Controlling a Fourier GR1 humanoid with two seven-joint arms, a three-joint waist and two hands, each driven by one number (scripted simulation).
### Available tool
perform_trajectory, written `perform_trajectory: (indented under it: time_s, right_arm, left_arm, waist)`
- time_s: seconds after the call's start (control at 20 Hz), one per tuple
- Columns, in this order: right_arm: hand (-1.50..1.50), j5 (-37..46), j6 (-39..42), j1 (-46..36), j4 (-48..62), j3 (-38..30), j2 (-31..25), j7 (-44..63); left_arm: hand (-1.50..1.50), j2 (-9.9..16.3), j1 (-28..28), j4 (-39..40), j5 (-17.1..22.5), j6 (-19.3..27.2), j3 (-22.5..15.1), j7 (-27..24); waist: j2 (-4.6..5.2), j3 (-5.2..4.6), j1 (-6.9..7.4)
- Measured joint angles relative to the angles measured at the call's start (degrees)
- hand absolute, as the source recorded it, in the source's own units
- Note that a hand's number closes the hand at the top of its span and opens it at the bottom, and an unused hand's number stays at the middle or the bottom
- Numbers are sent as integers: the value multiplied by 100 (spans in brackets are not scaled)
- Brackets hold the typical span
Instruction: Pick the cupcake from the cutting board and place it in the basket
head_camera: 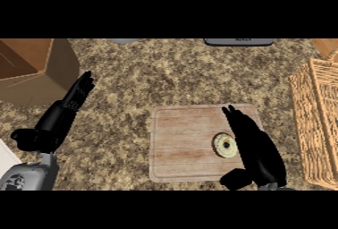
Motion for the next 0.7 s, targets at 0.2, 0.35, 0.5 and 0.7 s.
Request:
perform_trajectory:
  time_s: [0.2,0.35,0.5,0.7]
  right_arm:
    - [-150,178,15,-116,306,-80,218,-15]
    - [-150,305,43,-67,446,-97,295,-60]
    - [-150,370,2,-163,802,-254,367,-228]
    - [-150,388,46,-122,991,-375,438,-393]
  left_arm:
    - [0,-34,-68,91,-52,-95,125,-1]
    - [0,-84,-51,126,-89,-157,189,-53]
    - [0,-151,-54,215,-168,-185,223,-140]
    - [0,-199,-119,212,-196,-249,295,-60]
  waist:
    - [2,1,-5]
    - [1,0,-7]
    - [2,0,-5]
    - [2,0,-7]
